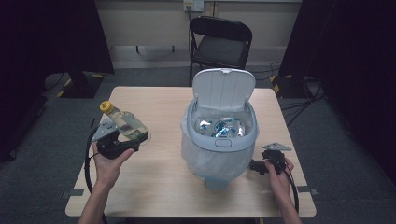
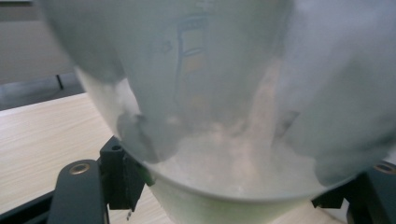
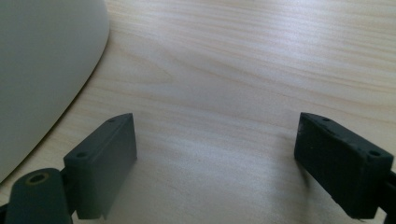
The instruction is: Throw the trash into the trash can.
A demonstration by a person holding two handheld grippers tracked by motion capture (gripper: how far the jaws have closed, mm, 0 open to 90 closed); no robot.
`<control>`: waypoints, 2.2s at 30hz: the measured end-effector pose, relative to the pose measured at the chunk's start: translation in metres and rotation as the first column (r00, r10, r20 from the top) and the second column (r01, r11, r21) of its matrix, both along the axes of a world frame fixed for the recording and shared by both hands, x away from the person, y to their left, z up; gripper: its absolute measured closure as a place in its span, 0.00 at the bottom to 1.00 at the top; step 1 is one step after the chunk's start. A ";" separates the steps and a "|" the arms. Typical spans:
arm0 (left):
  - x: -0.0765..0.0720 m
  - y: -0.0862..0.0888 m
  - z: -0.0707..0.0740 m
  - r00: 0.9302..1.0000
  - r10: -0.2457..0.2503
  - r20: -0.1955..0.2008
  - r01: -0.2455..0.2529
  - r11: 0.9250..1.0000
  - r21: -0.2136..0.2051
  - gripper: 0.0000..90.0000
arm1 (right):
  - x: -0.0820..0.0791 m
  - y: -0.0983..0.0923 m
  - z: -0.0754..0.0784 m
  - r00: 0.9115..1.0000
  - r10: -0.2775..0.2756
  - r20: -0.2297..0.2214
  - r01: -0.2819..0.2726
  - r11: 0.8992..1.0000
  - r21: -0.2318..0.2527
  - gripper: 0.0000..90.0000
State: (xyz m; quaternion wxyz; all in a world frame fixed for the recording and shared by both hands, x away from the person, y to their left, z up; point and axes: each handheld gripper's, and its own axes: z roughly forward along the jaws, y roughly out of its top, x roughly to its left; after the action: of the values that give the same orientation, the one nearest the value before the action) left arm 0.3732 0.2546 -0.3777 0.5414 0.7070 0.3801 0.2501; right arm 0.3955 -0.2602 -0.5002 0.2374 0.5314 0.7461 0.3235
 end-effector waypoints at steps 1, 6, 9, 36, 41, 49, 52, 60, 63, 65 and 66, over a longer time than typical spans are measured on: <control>0.000 -0.001 0.002 1.000 0.001 0.005 -0.001 1.000 0.004 0.31 | 0.000 0.000 0.000 1.000 0.000 0.000 0.000 1.000 0.000 0.13; -0.002 -0.006 0.016 0.999 -0.010 0.044 0.010 1.000 0.002 0.31 | 0.000 0.000 0.000 1.000 0.000 0.000 0.000 1.000 0.001 0.13; -0.004 -0.010 0.025 0.997 -0.021 0.068 0.022 1.000 -0.015 0.31 | 0.000 0.000 0.000 1.000 0.000 0.000 0.000 1.000 0.001 0.13; -0.011 -0.036 0.094 0.973 -0.099 0.207 0.126 0.985 -0.121 0.31 | 0.000 0.000 0.000 1.000 -0.001 0.000 0.001 1.000 0.000 0.13; -0.012 -0.043 0.107 0.965 -0.118 0.233 0.150 0.981 -0.125 0.31 | 0.000 0.000 0.000 1.000 -0.001 0.000 0.001 1.000 0.000 0.13; -0.012 -0.055 0.123 0.954 -0.145 0.261 0.191 0.968 -0.161 0.31 | 0.000 0.000 0.000 1.000 -0.001 0.000 0.001 1.000 0.001 0.13; -0.012 -0.061 0.129 0.950 -0.156 0.271 0.205 0.965 -0.165 0.31 | 0.000 0.000 0.000 1.000 -0.001 0.000 0.001 1.000 0.000 0.13; -0.009 -0.079 0.145 0.935 -0.196 0.297 0.253 0.953 -0.168 0.31 | 0.000 0.000 0.000 1.000 -0.001 0.000 0.001 1.000 0.000 0.13; -0.006 -0.085 0.149 0.927 -0.231 0.295 0.292 0.939 -0.183 0.31 | 0.000 0.000 0.000 1.000 -0.001 0.000 0.001 1.000 0.000 0.13; -0.004 -0.088 0.151 0.926 -0.243 0.290 0.305 0.932 -0.194 0.31 | 0.000 0.000 0.000 1.000 -0.001 0.000 0.001 1.000 0.000 0.13; -0.003 -0.090 0.152 0.925 -0.246 0.290 0.307 0.932 -0.191 0.31 | 0.000 0.000 0.000 1.000 -0.001 0.000 0.001 1.000 0.001 0.13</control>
State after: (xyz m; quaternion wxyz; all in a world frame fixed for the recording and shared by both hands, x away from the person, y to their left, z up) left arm 0.3706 0.1649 -0.2256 0.6957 0.6463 0.2280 0.2152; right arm 0.3954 -0.2601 -0.5002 0.2373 0.5319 0.7458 0.3234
